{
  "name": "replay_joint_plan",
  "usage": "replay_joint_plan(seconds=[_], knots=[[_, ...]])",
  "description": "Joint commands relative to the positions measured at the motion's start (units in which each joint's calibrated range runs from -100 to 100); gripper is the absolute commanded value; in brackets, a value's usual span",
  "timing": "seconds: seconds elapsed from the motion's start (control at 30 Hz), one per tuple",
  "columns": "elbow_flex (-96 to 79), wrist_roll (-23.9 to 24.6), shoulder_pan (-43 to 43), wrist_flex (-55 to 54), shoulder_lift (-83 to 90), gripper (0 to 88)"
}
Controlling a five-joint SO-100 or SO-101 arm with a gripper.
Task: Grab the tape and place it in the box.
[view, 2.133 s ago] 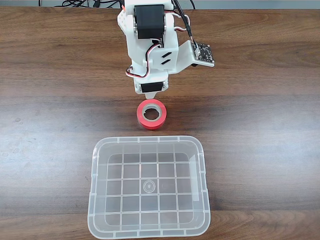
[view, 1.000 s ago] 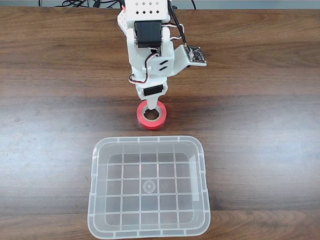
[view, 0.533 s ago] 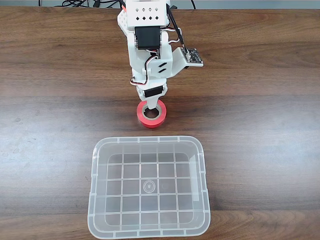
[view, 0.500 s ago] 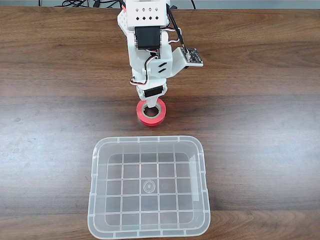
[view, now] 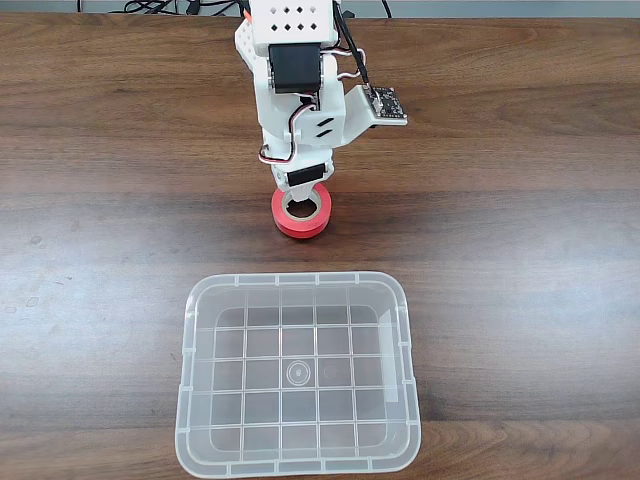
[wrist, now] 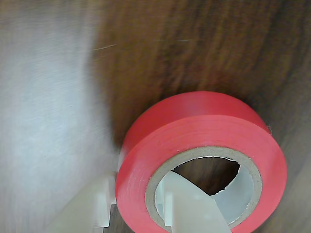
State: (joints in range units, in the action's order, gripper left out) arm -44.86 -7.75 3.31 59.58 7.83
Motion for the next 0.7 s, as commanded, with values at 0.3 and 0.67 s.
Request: replay_joint_plan(seconds=[0.3,0.67], knots=[[39.21,0.84,-0.75,22.53,16.47,3.2],[68.64,0.90,-0.67,22.02,-0.91,3.3]])
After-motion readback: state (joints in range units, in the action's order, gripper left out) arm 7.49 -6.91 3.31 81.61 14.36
